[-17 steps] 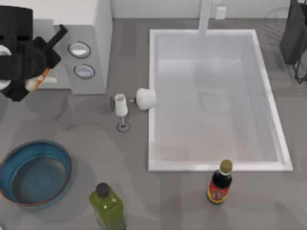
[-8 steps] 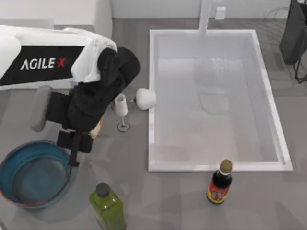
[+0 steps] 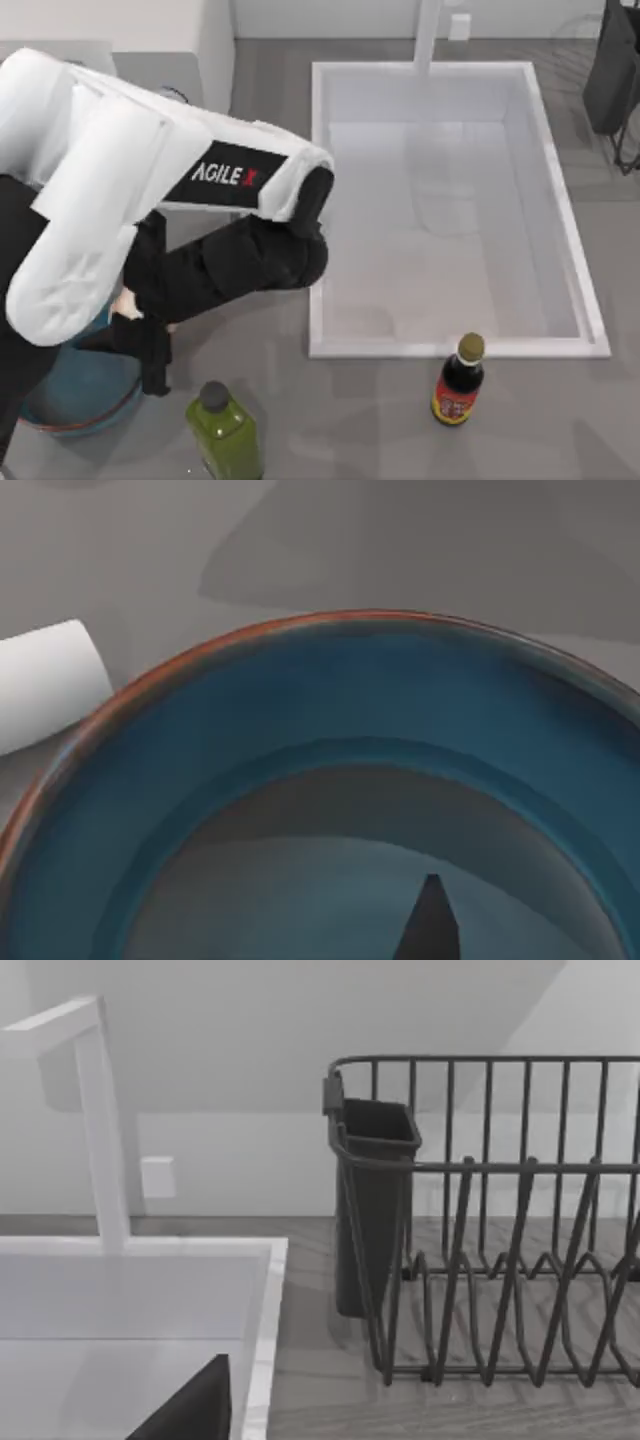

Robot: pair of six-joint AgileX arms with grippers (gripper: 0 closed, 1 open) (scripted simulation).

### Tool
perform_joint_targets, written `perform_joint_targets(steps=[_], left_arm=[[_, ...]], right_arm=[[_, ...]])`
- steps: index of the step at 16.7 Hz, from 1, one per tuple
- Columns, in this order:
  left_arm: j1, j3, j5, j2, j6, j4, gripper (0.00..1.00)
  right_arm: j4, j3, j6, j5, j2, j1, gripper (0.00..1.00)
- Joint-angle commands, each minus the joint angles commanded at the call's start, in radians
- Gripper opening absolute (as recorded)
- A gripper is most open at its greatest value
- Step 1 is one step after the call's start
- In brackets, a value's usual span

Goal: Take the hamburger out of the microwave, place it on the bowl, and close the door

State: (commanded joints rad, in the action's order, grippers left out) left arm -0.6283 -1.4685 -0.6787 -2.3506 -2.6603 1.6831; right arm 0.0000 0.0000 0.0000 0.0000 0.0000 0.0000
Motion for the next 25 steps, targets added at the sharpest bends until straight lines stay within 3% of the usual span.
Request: perform_joint_targets(steps=[7, 25], left_arm=[[0.008, -0.014, -0.041, -0.053, -0.066, 0.065, 0.00], [0.085, 0.141, -0.109, -0.040, -0.015, -0.112, 0.00]], right_arm=[[0.000, 0.000, 0.000, 0.000, 0.000, 0.000, 1.00], [0.000, 0.000, 0.000, 0.000, 0.000, 0.000, 1.00]])
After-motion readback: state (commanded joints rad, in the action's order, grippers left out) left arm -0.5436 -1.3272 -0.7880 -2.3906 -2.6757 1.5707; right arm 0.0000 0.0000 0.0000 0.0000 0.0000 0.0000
